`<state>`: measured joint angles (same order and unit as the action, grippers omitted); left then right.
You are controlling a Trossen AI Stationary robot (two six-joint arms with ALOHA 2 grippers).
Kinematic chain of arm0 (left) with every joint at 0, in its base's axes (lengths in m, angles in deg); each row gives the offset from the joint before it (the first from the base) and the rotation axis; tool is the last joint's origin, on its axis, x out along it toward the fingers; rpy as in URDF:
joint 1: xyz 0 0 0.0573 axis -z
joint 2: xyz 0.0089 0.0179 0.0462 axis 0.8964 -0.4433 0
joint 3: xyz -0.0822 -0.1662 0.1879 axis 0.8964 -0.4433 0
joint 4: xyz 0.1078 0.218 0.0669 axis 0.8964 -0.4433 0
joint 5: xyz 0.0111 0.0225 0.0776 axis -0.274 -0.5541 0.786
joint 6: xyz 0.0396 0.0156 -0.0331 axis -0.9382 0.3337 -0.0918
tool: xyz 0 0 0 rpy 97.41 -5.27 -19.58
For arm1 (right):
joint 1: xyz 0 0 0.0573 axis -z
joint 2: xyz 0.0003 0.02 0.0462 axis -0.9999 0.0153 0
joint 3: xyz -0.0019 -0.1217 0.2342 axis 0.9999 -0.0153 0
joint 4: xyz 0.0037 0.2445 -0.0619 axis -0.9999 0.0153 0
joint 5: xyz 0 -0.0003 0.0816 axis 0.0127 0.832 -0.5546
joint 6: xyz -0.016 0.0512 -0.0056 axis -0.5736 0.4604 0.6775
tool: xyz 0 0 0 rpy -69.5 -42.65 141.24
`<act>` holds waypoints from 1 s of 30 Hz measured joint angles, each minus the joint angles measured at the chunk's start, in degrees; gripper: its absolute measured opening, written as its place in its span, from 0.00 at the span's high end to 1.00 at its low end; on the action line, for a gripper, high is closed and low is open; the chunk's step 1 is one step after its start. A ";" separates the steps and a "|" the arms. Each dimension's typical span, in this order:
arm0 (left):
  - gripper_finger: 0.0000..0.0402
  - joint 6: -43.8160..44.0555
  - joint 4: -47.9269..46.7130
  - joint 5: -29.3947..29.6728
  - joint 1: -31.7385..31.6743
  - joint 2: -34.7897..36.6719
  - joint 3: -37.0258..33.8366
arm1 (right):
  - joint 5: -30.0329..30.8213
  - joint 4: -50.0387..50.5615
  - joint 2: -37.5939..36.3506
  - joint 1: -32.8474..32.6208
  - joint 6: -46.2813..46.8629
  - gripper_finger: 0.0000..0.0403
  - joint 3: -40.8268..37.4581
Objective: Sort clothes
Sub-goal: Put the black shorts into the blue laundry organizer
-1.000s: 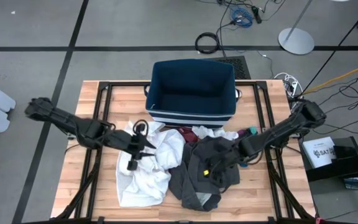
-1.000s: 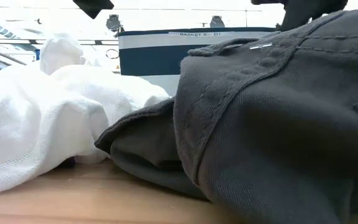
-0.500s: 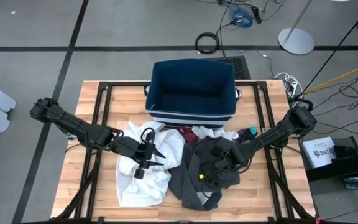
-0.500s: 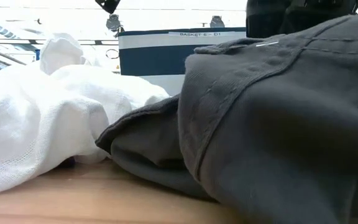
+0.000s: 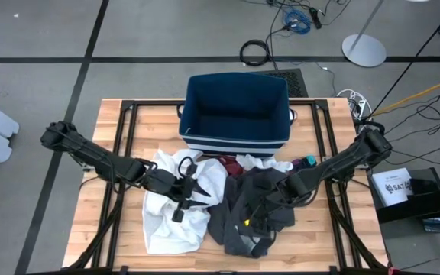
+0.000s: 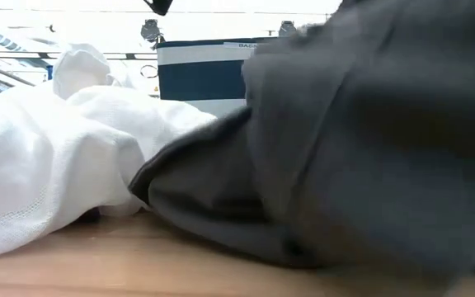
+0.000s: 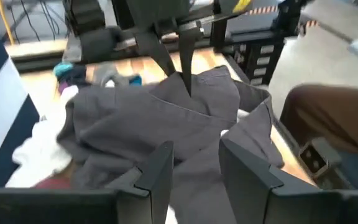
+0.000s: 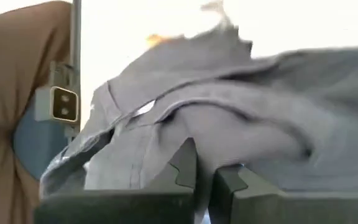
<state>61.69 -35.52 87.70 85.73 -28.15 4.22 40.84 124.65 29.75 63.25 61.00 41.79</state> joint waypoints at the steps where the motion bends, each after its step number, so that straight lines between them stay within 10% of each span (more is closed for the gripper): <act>1: 0.65 -0.53 1.27 0.00 0.00 0.00 0.00 | 1.48 2.48 0.00 -0.02 -1.05 0.99 2.72; 15: 0.65 -8.51 13.63 1.03 -2.27 -0.03 0.00 | 27.26 11.07 -0.11 -0.02 -9.52 1.00 20.09; 30: 0.65 -7.28 13.40 10.99 -2.95 -4.47 -0.11 | 26.76 11.85 -0.09 3.74 -6.63 1.00 20.09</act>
<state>54.41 -22.12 98.69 82.78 -32.62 4.11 67.60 136.49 29.67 66.99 54.36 61.88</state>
